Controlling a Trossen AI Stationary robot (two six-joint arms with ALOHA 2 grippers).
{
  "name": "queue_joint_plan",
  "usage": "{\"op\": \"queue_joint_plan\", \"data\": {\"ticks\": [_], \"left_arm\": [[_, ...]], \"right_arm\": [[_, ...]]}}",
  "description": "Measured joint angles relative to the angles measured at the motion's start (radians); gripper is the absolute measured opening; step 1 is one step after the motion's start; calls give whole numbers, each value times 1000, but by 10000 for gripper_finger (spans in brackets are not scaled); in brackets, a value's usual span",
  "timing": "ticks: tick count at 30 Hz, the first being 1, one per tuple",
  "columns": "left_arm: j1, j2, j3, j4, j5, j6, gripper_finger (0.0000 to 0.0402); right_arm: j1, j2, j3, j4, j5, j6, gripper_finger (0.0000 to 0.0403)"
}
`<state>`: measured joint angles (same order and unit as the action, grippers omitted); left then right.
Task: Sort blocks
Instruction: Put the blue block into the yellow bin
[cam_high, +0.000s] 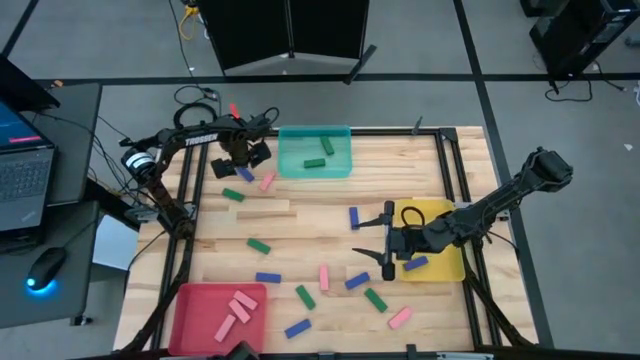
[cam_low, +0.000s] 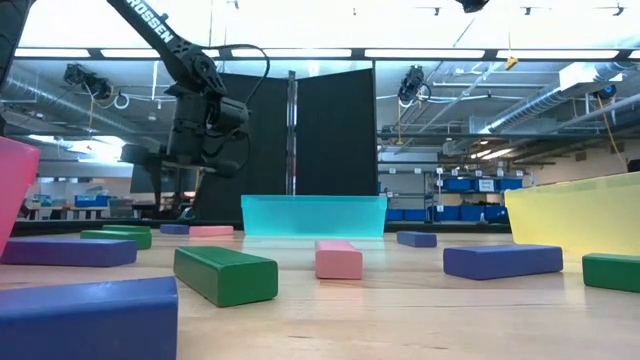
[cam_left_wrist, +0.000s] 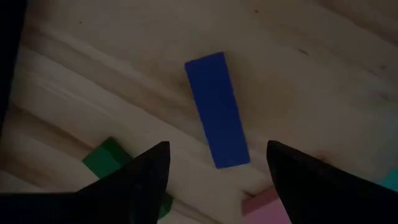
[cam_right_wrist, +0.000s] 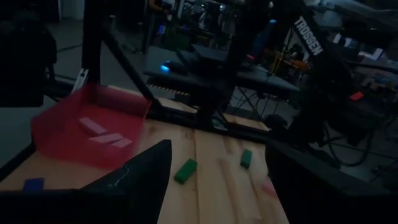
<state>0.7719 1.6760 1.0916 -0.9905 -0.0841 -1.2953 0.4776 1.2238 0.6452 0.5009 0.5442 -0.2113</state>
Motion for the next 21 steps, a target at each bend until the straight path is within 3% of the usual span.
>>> {"op": "queue_joint_plan", "data": {"ticks": [13,21], "left_arm": [[0,0,-11,41,23,-70,274],[0,0,-148,179,90,-73,274]], "right_arm": [[-11,-224,-141,28,1,-10,270],[-25,-331,-209,28,31,-29,270]]}}
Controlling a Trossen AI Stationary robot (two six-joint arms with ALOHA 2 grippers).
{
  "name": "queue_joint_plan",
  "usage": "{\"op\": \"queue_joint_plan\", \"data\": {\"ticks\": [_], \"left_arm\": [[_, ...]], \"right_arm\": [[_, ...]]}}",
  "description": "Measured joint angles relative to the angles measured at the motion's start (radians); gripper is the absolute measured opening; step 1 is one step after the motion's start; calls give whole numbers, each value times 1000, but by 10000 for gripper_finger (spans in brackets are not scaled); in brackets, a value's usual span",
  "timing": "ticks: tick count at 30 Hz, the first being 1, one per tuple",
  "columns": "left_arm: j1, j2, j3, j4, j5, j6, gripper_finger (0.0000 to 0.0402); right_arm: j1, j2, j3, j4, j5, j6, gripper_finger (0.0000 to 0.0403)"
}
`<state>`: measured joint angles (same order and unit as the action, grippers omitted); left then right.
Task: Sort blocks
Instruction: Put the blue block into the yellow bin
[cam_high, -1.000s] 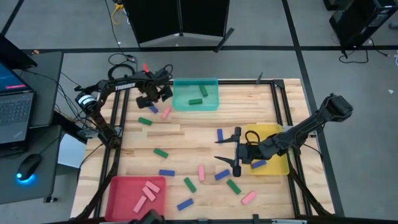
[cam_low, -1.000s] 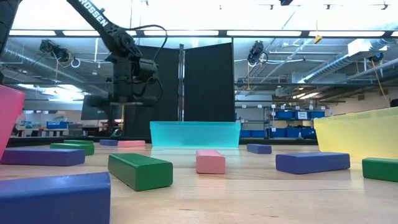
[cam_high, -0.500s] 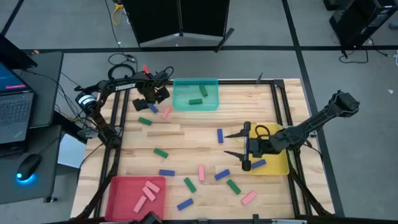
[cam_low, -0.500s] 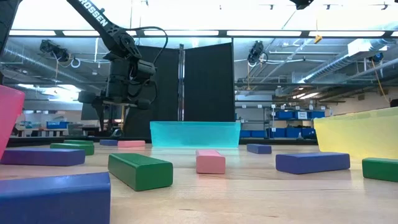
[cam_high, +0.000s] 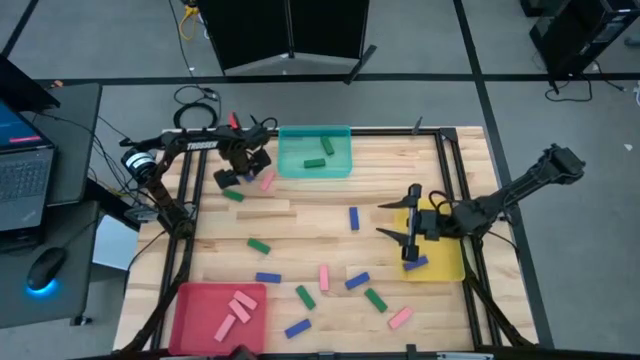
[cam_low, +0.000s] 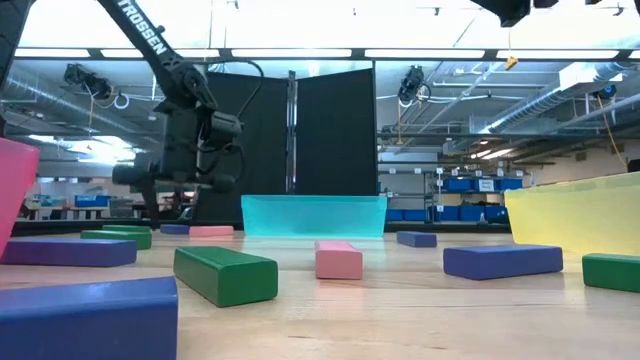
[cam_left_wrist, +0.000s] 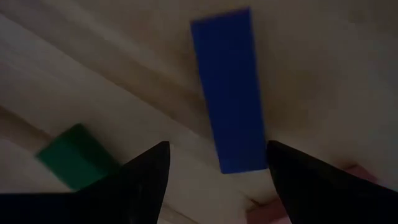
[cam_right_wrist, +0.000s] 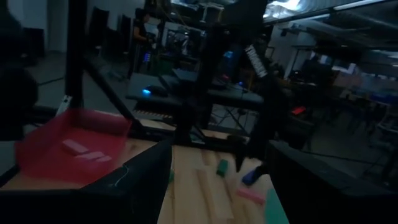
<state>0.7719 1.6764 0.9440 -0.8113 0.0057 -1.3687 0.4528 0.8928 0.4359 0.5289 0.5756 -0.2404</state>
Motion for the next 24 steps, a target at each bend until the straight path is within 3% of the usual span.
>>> {"op": "queue_joint_plan", "data": {"ticks": [4,24], "left_arm": [[-1,-5,-38,83,18,3,274],[49,-1,-22,90,15,-2,273]], "right_arm": [[-21,-32,-23,0,3,1,270],[-54,-45,-50,21,2,9,270]]}}
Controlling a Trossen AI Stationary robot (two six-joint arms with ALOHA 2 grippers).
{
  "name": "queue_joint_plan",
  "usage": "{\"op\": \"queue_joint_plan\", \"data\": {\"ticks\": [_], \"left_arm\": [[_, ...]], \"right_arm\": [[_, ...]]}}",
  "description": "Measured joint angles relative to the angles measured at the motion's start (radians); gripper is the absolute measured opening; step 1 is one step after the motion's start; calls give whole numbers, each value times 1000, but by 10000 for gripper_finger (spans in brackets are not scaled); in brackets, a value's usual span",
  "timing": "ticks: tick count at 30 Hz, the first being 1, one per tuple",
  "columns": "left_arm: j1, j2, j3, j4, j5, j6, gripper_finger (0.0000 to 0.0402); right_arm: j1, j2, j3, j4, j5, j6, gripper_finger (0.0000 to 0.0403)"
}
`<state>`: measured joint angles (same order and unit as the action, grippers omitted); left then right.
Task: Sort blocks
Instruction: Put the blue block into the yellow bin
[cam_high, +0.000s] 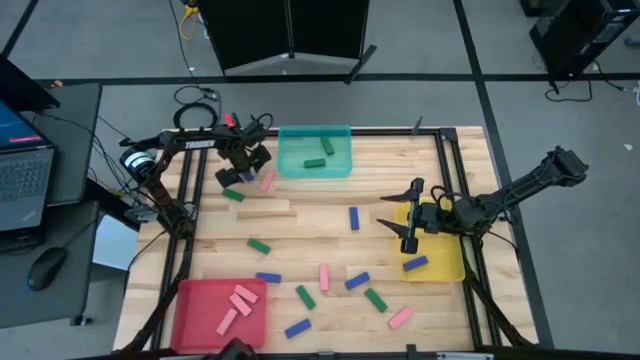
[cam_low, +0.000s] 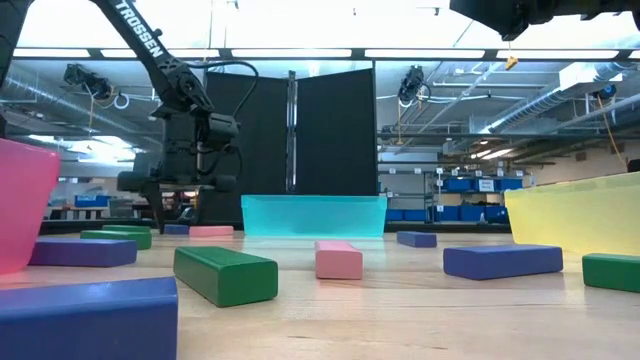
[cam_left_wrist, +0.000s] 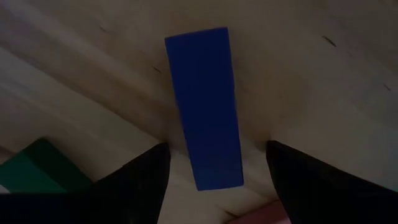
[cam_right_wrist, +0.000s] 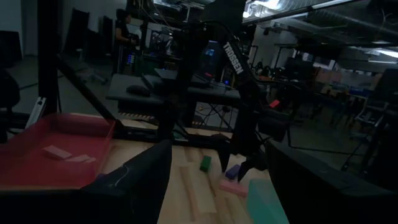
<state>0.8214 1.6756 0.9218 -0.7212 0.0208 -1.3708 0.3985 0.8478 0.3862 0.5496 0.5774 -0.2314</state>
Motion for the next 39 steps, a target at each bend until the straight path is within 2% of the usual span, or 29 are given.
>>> {"op": "queue_joint_plan", "data": {"ticks": [9,22,39], "left_arm": [[10,1,0,-6,-12,-3,241],[11,0,0,-8,-30,-3,106],[9,1,21,-7,-39,34,105]], "right_arm": [[0,0,0,0,-2,0,270],[0,0,0,3,-2,0,270],[0,0,0,3,-2,0,270]]}}
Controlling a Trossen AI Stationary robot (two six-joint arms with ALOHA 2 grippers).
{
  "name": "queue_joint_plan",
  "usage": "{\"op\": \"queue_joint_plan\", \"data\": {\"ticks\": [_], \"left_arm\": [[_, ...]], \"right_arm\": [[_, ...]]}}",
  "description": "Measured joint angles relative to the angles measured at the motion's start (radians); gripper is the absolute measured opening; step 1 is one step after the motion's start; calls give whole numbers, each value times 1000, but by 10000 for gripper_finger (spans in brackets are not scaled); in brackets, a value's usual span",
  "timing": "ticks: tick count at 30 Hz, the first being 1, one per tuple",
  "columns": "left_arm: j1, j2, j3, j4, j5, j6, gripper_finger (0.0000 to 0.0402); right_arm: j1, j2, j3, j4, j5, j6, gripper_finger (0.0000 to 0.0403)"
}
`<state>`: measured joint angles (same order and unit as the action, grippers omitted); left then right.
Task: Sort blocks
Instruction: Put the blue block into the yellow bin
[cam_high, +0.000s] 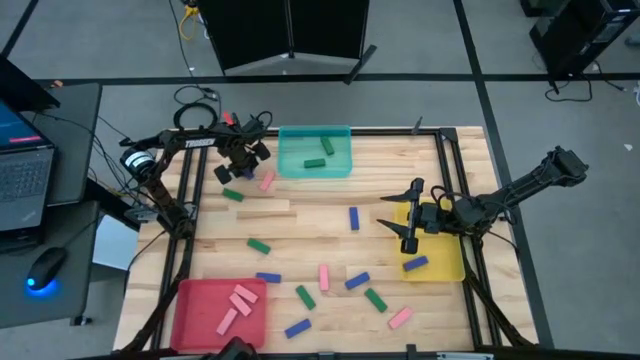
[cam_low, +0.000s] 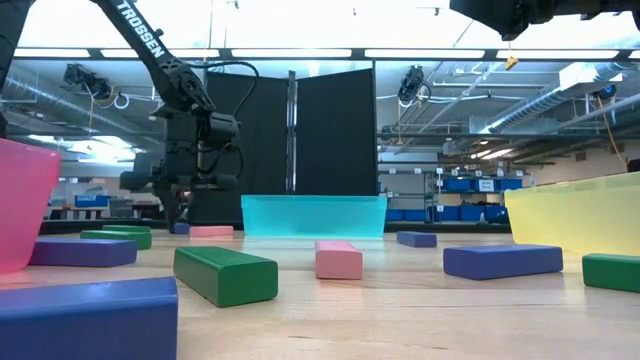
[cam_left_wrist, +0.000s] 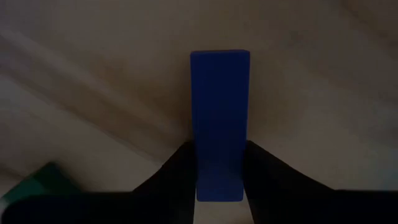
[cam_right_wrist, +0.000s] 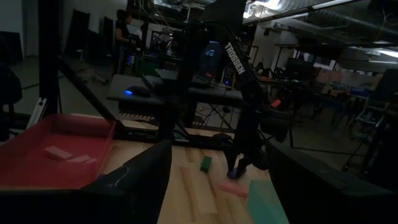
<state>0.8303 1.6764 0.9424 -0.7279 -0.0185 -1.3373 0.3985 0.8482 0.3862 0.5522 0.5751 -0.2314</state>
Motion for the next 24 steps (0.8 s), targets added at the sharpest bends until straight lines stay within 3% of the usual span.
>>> {"op": "queue_joint_plan", "data": {"ticks": [8,14,20,24], "left_arm": [[-19,0,91,-71,-4,39,105],[-56,-27,233,-208,-35,153,105],[-179,-103,404,-248,-148,294,105],[-308,-120,458,-118,-179,391,105]], "right_arm": [[-1,0,0,0,0,0,270],[-1,0,0,0,0,0,270],[2,-6,-1,27,3,-4,270],[34,-27,-1,75,3,-22,270]]}}
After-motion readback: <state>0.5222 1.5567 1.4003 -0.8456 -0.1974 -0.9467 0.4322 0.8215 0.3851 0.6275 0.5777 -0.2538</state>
